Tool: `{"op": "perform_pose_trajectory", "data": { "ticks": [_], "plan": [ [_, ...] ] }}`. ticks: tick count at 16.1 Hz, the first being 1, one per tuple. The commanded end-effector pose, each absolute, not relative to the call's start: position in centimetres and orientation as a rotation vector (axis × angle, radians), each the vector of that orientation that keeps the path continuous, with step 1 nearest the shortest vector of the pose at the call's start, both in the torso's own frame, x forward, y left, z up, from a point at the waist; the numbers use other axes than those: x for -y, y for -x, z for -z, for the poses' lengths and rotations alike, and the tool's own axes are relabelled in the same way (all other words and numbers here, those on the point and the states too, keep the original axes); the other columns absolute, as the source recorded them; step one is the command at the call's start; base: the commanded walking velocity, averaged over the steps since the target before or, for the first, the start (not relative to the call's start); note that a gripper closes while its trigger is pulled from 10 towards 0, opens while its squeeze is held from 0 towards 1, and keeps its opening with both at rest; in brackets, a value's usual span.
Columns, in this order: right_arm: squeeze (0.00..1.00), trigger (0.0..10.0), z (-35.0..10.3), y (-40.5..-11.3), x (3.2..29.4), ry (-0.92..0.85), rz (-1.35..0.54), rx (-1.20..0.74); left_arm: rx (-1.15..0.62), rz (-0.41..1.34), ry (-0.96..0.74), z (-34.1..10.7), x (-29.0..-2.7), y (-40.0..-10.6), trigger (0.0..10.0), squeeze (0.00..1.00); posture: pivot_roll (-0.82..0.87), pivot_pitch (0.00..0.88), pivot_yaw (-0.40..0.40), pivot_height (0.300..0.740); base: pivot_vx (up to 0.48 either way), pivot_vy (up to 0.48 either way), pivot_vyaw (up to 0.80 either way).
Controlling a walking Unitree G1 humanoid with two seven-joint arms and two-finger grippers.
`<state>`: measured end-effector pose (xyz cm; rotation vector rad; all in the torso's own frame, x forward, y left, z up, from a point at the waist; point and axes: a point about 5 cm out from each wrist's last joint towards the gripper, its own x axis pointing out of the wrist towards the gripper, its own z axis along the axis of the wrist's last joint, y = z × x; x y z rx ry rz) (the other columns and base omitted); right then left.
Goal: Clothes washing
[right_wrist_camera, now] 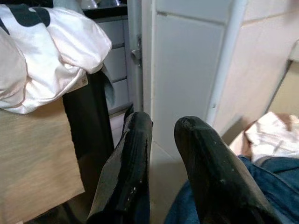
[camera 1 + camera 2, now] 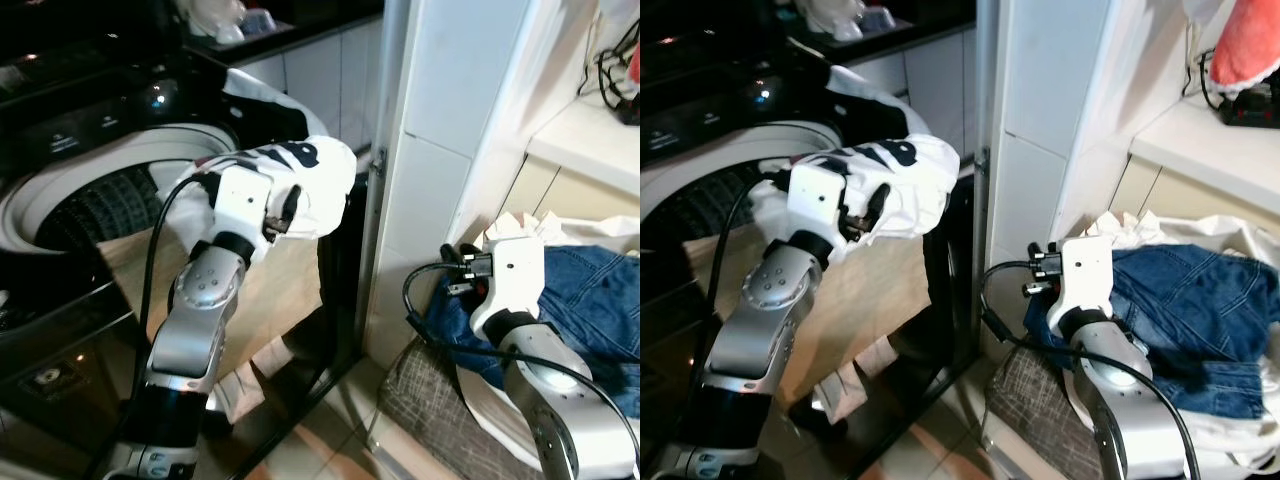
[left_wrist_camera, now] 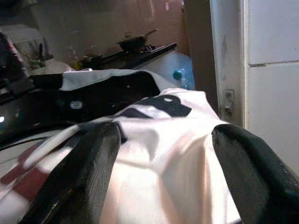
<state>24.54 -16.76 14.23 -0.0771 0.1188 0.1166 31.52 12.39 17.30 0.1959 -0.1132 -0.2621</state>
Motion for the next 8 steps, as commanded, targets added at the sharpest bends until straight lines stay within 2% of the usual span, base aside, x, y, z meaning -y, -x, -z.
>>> {"op": "perform_pose_trajectory", "data": {
  "ticks": [1, 5, 8],
  "plan": [
    [0.0, 10.0, -14.2, -24.9, 17.1, 0.088, -0.105, -0.134, 0.085, 0.259, -0.226, -16.9, -12.6, -31.5, 10.0, 0.0, -0.07, 0.0, 0.036, 0.74, 0.0, 0.0, 0.0],
    [0.0, 10.0, -14.5, -25.5, 17.7, 0.098, -0.097, -0.122, 0.118, 0.295, -0.277, -17.3, -12.1, -31.2, 10.0, 0.0, -0.07, 0.0, 0.039, 0.74, 0.0, 0.0, 0.0],
    [0.0, 10.0, -14.5, -25.1, 17.9, 0.091, -0.084, -0.122, 0.15, 0.362, -0.245, -17.9, -11.1, -31.2, 10.0, 0.0, -0.08, 0.0, 0.051, 0.74, 0.0, 0.0, 0.0]
  ]
}}
